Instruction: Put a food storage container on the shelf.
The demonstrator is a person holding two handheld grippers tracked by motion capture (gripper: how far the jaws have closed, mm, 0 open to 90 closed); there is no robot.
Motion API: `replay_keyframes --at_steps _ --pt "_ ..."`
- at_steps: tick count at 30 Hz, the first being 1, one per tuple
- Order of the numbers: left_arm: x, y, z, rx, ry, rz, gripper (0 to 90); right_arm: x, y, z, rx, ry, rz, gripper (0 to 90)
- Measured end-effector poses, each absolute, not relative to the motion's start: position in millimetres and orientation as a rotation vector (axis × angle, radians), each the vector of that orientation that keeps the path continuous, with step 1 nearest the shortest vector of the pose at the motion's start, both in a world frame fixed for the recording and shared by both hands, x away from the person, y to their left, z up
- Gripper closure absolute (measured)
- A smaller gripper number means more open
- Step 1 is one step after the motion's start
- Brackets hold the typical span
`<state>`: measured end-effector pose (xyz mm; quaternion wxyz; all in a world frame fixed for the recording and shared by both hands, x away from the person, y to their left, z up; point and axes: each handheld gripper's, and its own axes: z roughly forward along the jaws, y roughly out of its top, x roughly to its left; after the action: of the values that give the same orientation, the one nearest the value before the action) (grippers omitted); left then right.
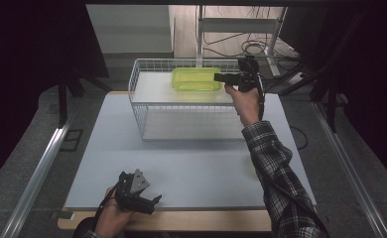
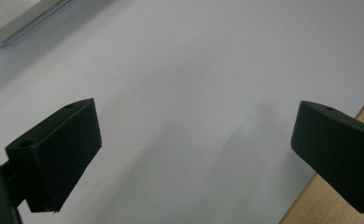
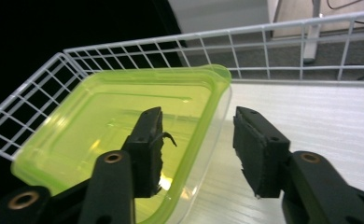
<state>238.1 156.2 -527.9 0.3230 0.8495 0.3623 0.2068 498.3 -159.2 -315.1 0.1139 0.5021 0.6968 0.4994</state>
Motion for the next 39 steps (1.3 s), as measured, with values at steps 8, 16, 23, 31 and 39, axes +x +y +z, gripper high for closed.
replay_keyframes --at_steps 8,16,23,31,39 --pt "238.2 162.3 -522.2 2.171 1.022 0.5 2.4 484.3 -164.1 -307.9 1.375 2.103 1.449 37.6" --pt "237.9 160.6 -522.9 2.173 1.005 0.5 2.0 465.5 -170.5 -307.9 1.29 2.158 1.441 29.1" --pt "238.2 161.0 -523.9 2.167 0.992 0.492 1.9 451.1 -174.4 -311.5 1.234 2.185 1.426 24.1" --pt "238.9 161.5 -525.0 2.166 0.984 0.496 1.2 434.9 -178.3 -318.4 1.162 2.213 1.404 18.8" --pt "239.4 163.5 -525.0 2.153 0.993 0.494 0.0 417.4 -178.6 -330.2 1.085 2.255 1.367 11.8"
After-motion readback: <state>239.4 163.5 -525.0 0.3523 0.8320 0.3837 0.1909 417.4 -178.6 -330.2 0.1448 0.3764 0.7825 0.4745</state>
